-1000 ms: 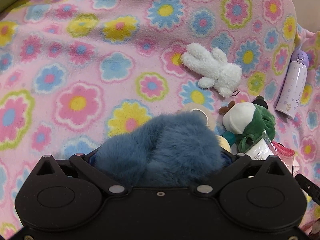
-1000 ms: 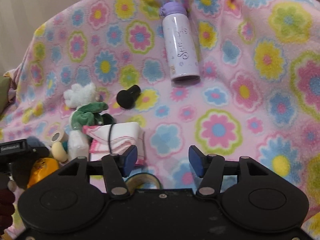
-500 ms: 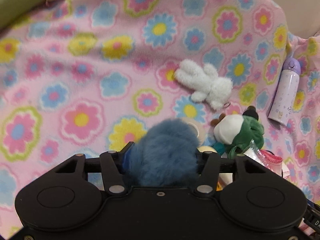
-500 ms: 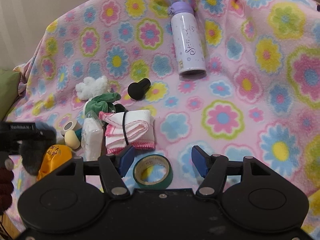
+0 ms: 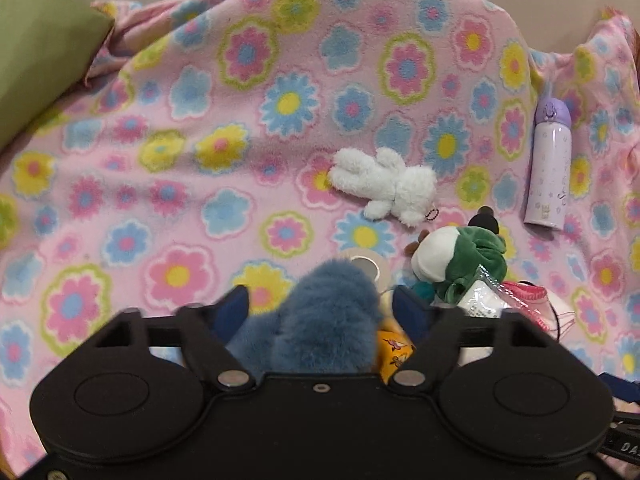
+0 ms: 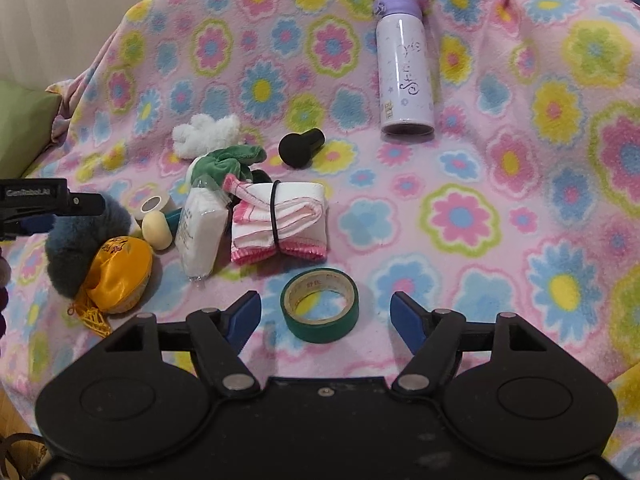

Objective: Organize soft objects
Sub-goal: 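Grasp the green tape roll with the right gripper while the left holds the pom-pom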

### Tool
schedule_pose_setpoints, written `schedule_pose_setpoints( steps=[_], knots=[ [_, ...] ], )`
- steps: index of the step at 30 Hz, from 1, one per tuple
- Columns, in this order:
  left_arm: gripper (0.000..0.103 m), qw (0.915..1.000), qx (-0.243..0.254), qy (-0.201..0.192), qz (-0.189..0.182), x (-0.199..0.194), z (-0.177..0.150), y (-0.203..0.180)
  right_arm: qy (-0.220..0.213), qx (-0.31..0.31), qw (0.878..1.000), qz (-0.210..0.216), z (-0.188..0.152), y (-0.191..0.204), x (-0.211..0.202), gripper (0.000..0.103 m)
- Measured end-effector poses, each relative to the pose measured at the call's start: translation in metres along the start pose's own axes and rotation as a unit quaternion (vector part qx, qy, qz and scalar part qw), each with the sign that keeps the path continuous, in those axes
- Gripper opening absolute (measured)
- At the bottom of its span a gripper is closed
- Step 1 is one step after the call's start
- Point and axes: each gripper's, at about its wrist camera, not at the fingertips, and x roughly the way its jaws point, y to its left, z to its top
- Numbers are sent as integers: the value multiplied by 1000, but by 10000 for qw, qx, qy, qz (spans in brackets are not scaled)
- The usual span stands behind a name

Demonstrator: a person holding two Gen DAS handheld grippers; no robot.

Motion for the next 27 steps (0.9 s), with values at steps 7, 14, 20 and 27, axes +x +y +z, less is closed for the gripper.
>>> schedule_pose_setpoints(
  steps=[7,14,20,27],
  knots=[
    [82,9979,-484,401,-148,10,-11,17,46,4,10000,-19,2,-1,3,71],
    [93,9851,-1340,851,-656,36,-19,34,85,-50,10000,15,2,3,7,71],
    [81,9880,-1170,799,-607,51,-11,19,68,-121,9999,-7,2,6,7,71],
    [52,9956,-712,484,-377,35,-10,14,110,-250,9996,-70,0,9,11,71]
  ],
)
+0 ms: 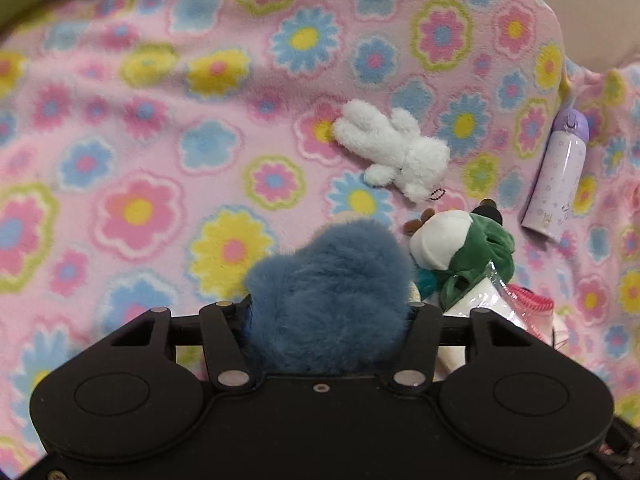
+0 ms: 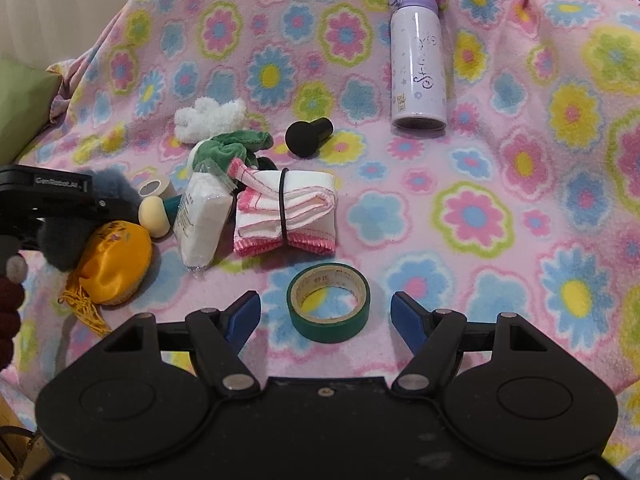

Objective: Organize soft objects
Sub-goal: 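Grasp the green tape roll with the right gripper while the left holds the pom-pom, then carry the tape into the basket and open the right gripper while the left carries the pom-pom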

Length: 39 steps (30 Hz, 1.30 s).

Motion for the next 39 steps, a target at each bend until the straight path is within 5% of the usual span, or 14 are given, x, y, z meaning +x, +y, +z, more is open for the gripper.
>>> schedule_pose_setpoints(
  steps=[10,14,17,21,39],
  knots=[
    [53,9874,1157,-893,604,-49,-10,-34,49,3,9999,-94,1,0,9,66],
    [53,9842,1403,-925,556,-65,-20,-45,84,-26,9997,-206,4,1,16,62],
    [53,9837,1481,-878,515,-77,-29,-50,138,-45,9998,-167,4,2,19,48],
    [53,9850,1454,-785,498,-90,-39,-55,81,-79,9998,-183,5,5,11,47],
    [53,9842,1417,-870,608,-170,-117,-76,-806,199,9943,665,-31,4,-140,48]
  ],
)
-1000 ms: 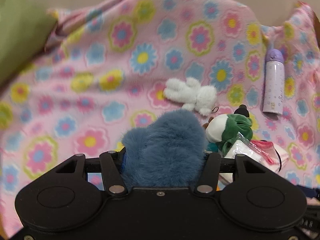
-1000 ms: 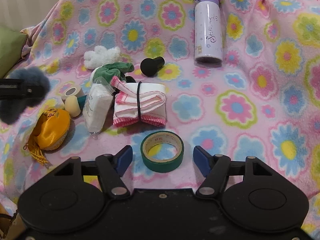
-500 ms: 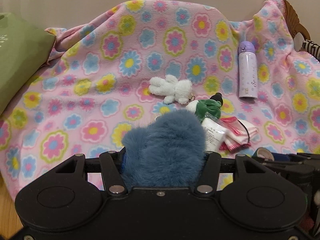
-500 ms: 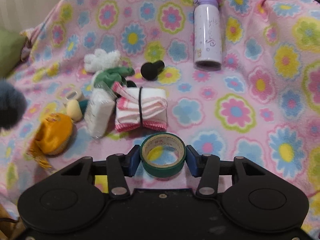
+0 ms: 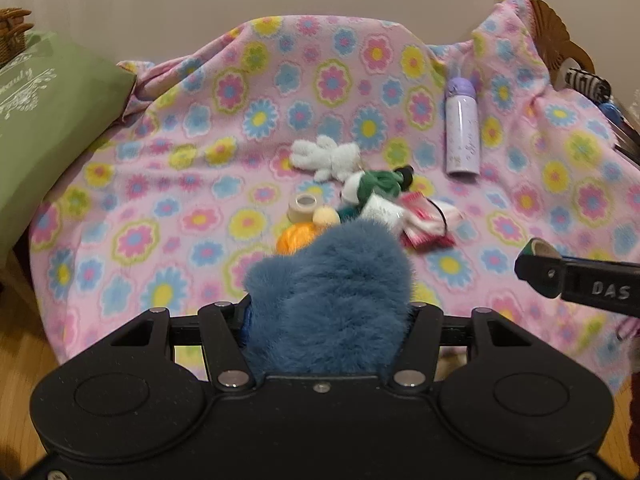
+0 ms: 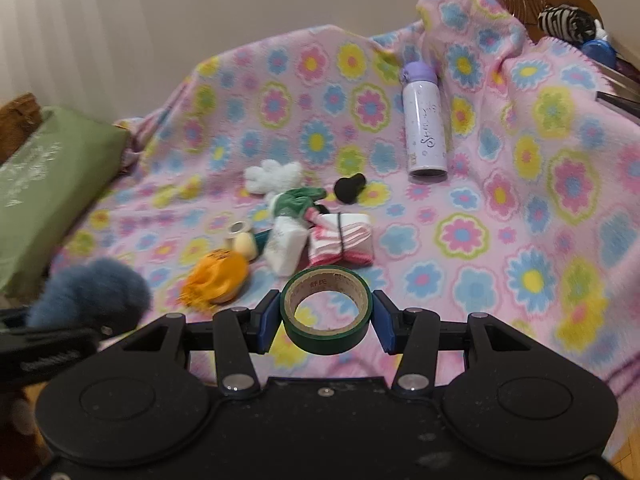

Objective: Organize soft objects
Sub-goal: 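Carry the tape into the basket and open the right gripper while the left carries the pom-pom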

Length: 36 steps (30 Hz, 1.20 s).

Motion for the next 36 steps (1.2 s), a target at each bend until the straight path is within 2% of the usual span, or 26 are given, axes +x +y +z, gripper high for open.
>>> schedule_pose_setpoints(
  steps=[6,15,20,25,36],
  knots=[
    [53,10000,-62,29,51,-27,-26,-9,3,-140,9997,192,-29,10,-45,48],
    [54,9998,-71,-44,161,-59,-56,-23,189,-69,9992,350,-71,14,-84,48],
    [54,9997,-119,-4,197,-67,-67,-25,216,5,9991,355,-81,15,-98,48],
    [55,9993,-246,178,199,-59,-70,-25,219,16,9996,193,-82,17,-102,48],
    [55,9973,-499,499,215,-49,-82,-16,629,-107,9978,160,-88,21,-93,48]
  ],
)
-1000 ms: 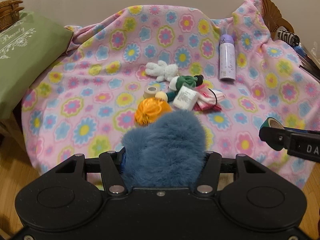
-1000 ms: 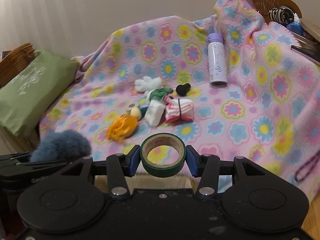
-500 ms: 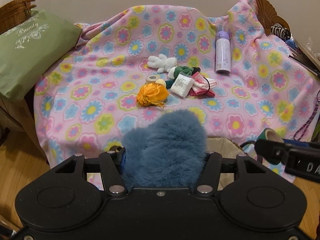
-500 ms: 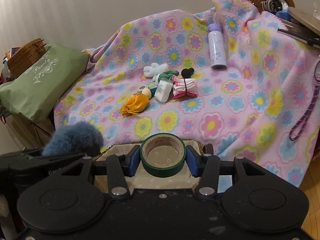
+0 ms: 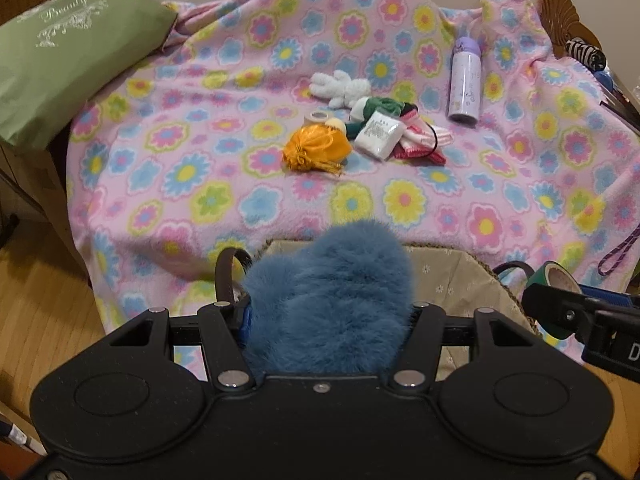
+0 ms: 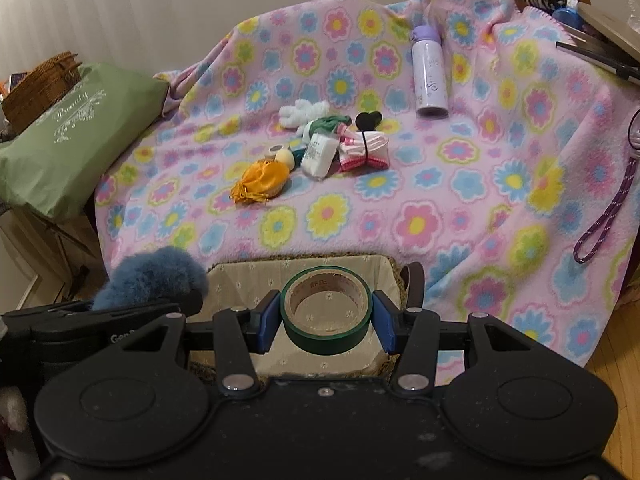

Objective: Organize soft objects
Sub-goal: 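Carry the tape into the basket and open the right gripper while the left carries the pom-pom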

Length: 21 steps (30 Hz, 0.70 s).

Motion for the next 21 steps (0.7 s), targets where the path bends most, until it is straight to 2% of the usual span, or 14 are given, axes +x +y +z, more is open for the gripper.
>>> schedule_pose_setpoints(
  steps=[12,15,21],
  knots=[
    [56,9999,-18,144,-10,5,-2,1,260,25,9997,17,1,-1,7,48],
    [62,9999,-17,169,-9,7,-1,2,277,42,9996,24,1,-1,7,49],
    [64,9997,-67,218,9,8,-1,3,266,34,9996,37,1,-1,7,54]
  ],
)
